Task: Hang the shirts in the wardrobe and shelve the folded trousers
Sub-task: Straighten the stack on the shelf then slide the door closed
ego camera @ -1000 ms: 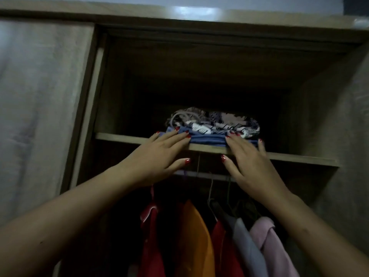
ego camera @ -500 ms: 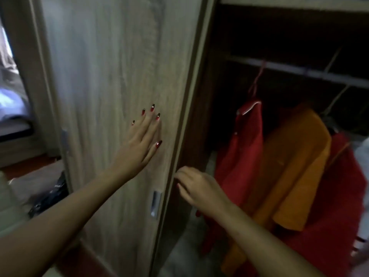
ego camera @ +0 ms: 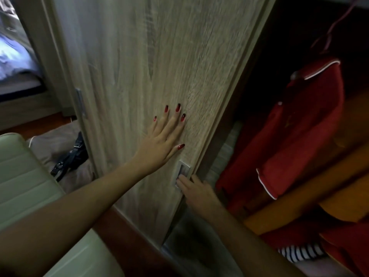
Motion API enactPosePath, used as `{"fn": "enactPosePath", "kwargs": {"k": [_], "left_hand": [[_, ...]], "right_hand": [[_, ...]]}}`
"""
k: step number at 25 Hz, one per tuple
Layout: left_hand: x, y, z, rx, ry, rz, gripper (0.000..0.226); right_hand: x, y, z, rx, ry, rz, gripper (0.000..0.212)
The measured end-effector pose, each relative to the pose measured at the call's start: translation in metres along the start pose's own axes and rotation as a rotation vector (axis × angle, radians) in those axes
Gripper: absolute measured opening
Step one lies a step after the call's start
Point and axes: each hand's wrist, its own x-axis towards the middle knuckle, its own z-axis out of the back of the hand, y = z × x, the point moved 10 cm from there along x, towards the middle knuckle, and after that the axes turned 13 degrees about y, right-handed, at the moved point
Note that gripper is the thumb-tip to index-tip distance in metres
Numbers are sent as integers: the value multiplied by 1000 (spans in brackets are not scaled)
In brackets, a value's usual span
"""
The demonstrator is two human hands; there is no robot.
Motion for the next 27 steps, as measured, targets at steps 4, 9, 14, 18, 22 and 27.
{"fn": "enactPosePath", "kwargs": {"k": [4,9,14,18,22,27], "left_hand": [[-1,-13,-3,1,-1,-24,70],[0,-77,-6,49,-66,-90,74],[4,-168,-15,96,-152,-257,72],[5,-245,-23,118,-205,-371,70],[3,-327,-25,109,-231,-488,66],[-2,-406,-26,213,-289,-649,68]], "right_hand": [[-8,-2,-4,132,0,-52,51],[-69,-24,-22,131,-78,-120,45],[-156,-59,-52,169,-84,-255,39],[-226,-82,-71,263,-135,-470,30],[-294,-115,-97,509,-225,-721,25],[-368,-148,-127,645,-233,-897,26]]}}
